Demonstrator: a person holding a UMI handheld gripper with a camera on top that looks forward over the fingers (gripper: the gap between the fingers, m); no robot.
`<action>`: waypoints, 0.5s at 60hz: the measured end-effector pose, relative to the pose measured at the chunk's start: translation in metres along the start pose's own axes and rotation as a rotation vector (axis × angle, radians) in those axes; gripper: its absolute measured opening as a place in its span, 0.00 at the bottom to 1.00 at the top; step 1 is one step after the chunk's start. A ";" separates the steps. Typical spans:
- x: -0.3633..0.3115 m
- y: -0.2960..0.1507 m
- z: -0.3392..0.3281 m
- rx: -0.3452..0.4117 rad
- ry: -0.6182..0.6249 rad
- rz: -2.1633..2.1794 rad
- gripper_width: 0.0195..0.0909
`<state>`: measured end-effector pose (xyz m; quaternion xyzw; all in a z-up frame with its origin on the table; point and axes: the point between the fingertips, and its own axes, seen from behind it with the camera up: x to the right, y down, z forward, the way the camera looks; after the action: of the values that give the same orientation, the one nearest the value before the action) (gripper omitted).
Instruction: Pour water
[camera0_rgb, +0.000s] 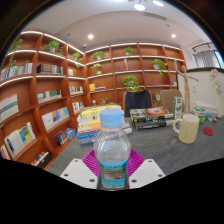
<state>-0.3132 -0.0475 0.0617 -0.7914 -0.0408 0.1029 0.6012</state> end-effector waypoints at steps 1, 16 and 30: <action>0.003 0.000 0.000 -0.003 0.005 0.008 0.16; 0.078 -0.028 0.021 -0.004 0.038 0.284 0.16; 0.131 -0.089 0.042 0.132 -0.074 0.930 0.16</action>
<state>-0.1892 0.0408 0.1213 -0.6817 0.3034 0.3918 0.5383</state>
